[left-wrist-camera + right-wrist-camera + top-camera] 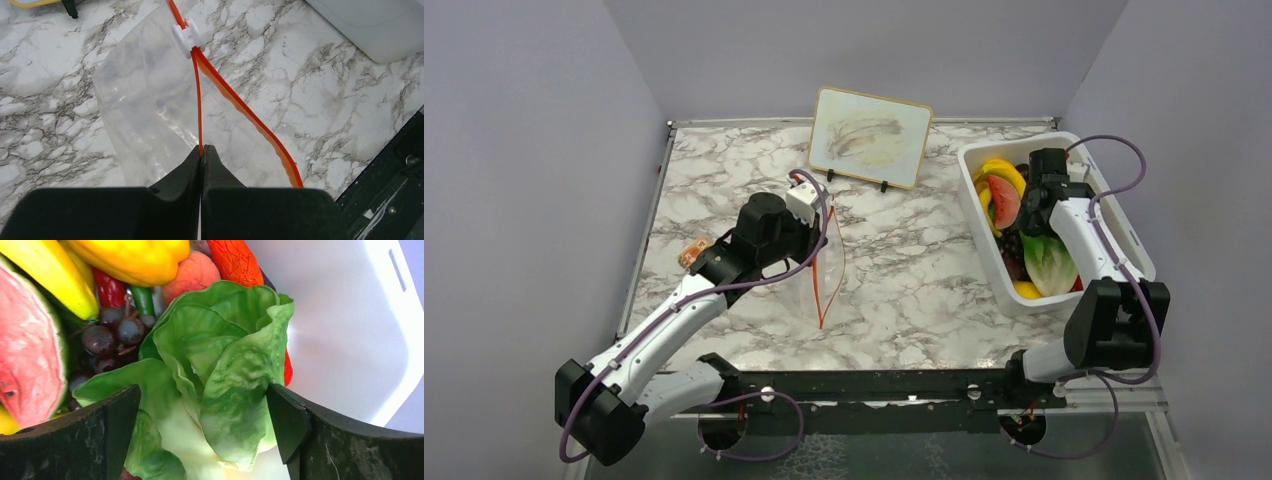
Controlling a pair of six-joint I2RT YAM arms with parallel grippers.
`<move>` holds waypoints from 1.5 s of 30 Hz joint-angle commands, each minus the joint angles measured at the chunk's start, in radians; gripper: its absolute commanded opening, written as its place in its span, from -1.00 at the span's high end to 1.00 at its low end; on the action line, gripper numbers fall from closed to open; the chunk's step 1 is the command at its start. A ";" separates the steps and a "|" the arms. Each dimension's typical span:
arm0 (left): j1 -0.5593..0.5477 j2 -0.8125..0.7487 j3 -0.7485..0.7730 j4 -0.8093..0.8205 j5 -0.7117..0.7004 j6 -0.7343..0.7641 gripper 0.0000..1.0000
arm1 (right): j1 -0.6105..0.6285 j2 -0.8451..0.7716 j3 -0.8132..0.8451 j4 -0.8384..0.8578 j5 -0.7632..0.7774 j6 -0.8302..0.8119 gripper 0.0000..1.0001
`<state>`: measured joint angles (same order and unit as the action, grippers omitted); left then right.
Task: Place the food in the zip-top bag and seal the zipper
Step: Pick up the fake vegetable from the bin.
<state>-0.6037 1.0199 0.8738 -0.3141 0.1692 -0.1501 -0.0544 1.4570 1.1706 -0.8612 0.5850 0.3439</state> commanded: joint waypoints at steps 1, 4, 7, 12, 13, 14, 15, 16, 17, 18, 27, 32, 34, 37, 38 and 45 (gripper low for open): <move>0.001 0.016 -0.006 0.030 0.038 -0.010 1.00 | -0.016 0.005 -0.034 0.035 0.068 -0.010 -0.99; 0.001 0.023 -0.005 0.028 0.039 -0.009 1.00 | -0.024 0.025 -0.038 0.056 0.040 -0.006 -0.99; 0.001 0.018 -0.011 0.028 0.030 -0.010 1.00 | -0.024 0.056 -0.042 0.057 0.051 0.005 -0.94; 0.001 0.011 -0.011 0.028 0.017 -0.008 1.00 | -0.024 0.046 -0.028 0.080 0.068 -0.017 -0.47; 0.001 0.012 -0.012 0.029 0.016 -0.008 1.00 | -0.024 0.040 -0.020 0.080 0.064 -0.022 -0.37; 0.001 0.012 -0.011 0.028 0.015 -0.008 1.00 | -0.024 0.037 -0.011 0.081 0.066 -0.026 -0.29; 0.001 0.012 -0.010 0.028 0.014 -0.009 1.00 | -0.024 0.032 -0.004 0.081 0.067 -0.028 -0.22; 0.001 0.012 -0.011 0.027 0.013 -0.008 1.00 | -0.024 0.025 0.002 0.086 0.067 -0.033 -0.15; 0.001 0.010 -0.012 0.026 0.011 -0.009 1.00 | -0.024 0.019 0.008 0.091 0.067 -0.037 -0.09; 0.001 0.008 -0.012 0.025 0.006 -0.009 1.00 | -0.024 0.013 0.014 0.097 0.063 -0.043 -0.01; 0.001 -0.007 -0.016 0.029 -0.029 -0.014 1.00 | -0.022 -0.054 0.086 0.112 -0.060 -0.101 0.26; 0.001 -0.013 -0.022 0.035 -0.044 -0.021 1.00 | -0.022 -0.109 0.115 0.134 -0.134 -0.123 0.34; 0.001 -0.013 -0.022 0.037 -0.049 -0.025 1.00 | -0.022 -0.129 0.136 0.130 -0.175 -0.130 0.37; 0.001 -0.014 -0.024 0.039 -0.051 -0.030 1.00 | -0.022 -0.174 0.153 0.141 -0.262 -0.144 0.42; 0.001 -0.013 -0.024 0.041 -0.051 -0.033 1.00 | -0.021 -0.189 0.157 0.147 -0.294 -0.148 0.44; 0.001 -0.002 -0.030 0.052 -0.028 -0.084 1.00 | -0.021 -0.329 0.123 0.248 -0.516 -0.158 0.47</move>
<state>-0.6037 1.0283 0.8551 -0.2962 0.1402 -0.1894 -0.0734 1.2060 1.2896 -0.7284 0.2459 0.2028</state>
